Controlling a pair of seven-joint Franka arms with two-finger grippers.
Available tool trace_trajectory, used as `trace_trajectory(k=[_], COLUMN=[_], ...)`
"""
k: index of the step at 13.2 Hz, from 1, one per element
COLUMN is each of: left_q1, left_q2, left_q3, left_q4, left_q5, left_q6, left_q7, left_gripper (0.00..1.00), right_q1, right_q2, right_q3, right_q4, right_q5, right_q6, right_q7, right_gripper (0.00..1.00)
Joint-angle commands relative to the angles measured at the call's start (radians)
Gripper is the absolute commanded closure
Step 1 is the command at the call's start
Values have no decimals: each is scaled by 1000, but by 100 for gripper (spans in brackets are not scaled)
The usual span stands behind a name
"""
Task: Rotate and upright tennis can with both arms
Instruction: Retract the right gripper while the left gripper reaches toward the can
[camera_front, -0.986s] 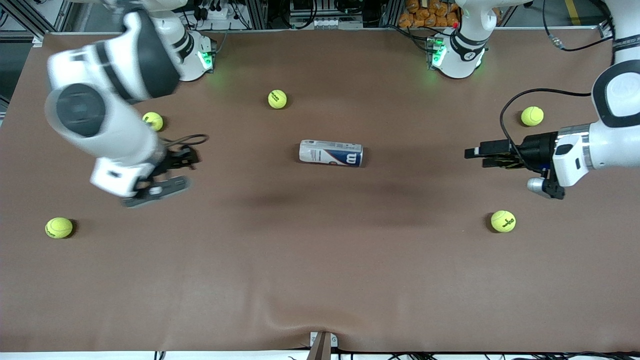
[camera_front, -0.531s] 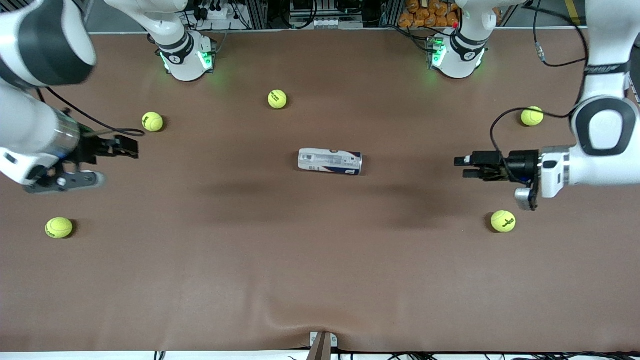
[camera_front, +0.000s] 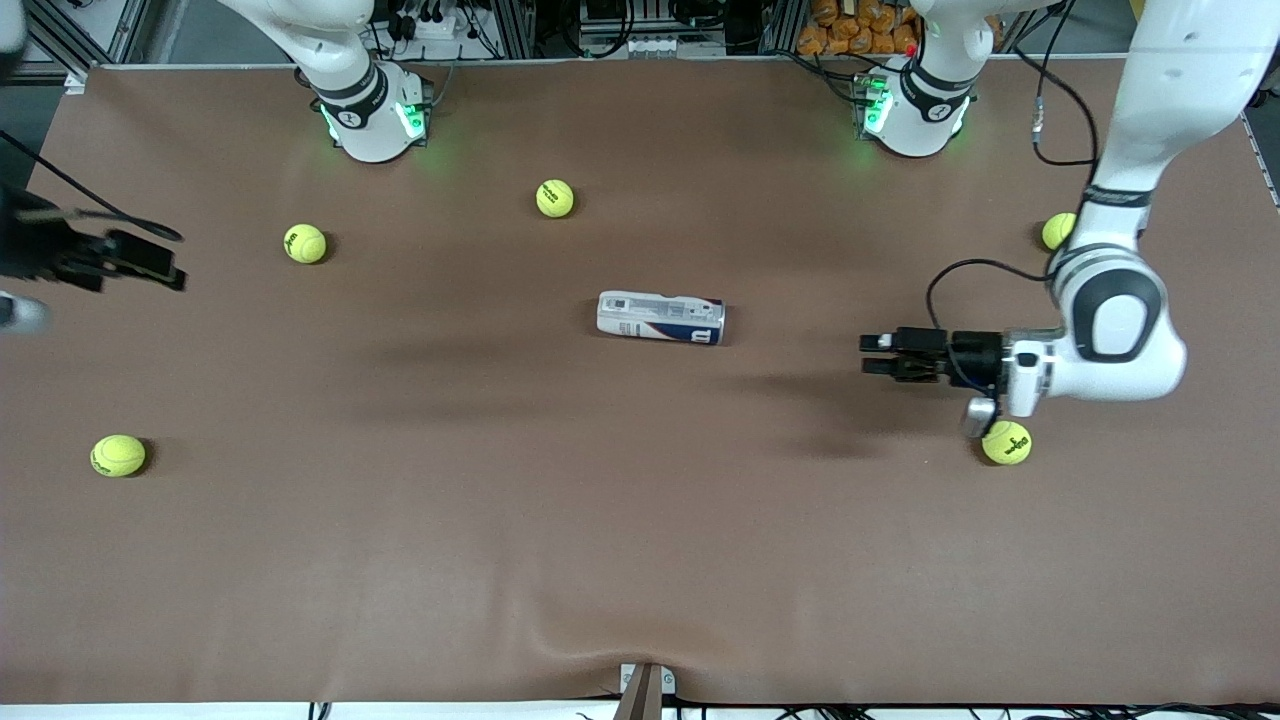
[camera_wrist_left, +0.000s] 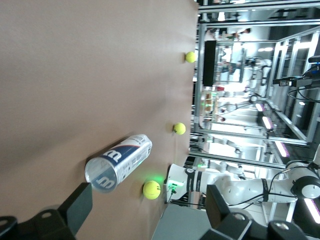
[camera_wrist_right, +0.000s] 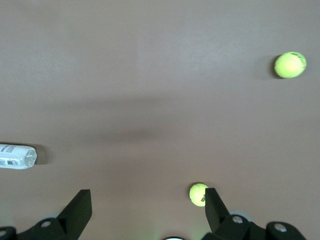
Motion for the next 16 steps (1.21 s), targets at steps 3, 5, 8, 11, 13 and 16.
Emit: trace_trajectory(k=[3, 5, 8, 11, 13, 16], left_q1=[-7, -10, -45, -121, -157, -188], left_q2=[42, 64, 112, 154, 168, 188], left_q3=[-46, -58, -64, -66, -66, -67], left_q4=[-59, -65, -74, -74, -74, -88], left_q5=[-108, -111, -175, -281, -333, -366], left_q6=[9, 9, 10, 90, 128, 134], left_q7=[70, 72, 93, 151, 170, 172], left_gripper=[0, 0, 0, 0, 0, 0], right_q1=[265, 258, 253, 224, 229, 215], right_q2=[-100, -122, -137, -139, -137, -128], right_q3=[-332, -328, -305, -276, -276, -285], right_q4=[-43, -43, -58, -60, -54, -49], right_q5=[29, 29, 29, 24, -5, -19], right_q6=[-35, -43, -51, -43, -50, -48], right_q7=[12, 33, 96, 96, 85, 8], right_gripper=[0, 0, 0, 0, 0, 0])
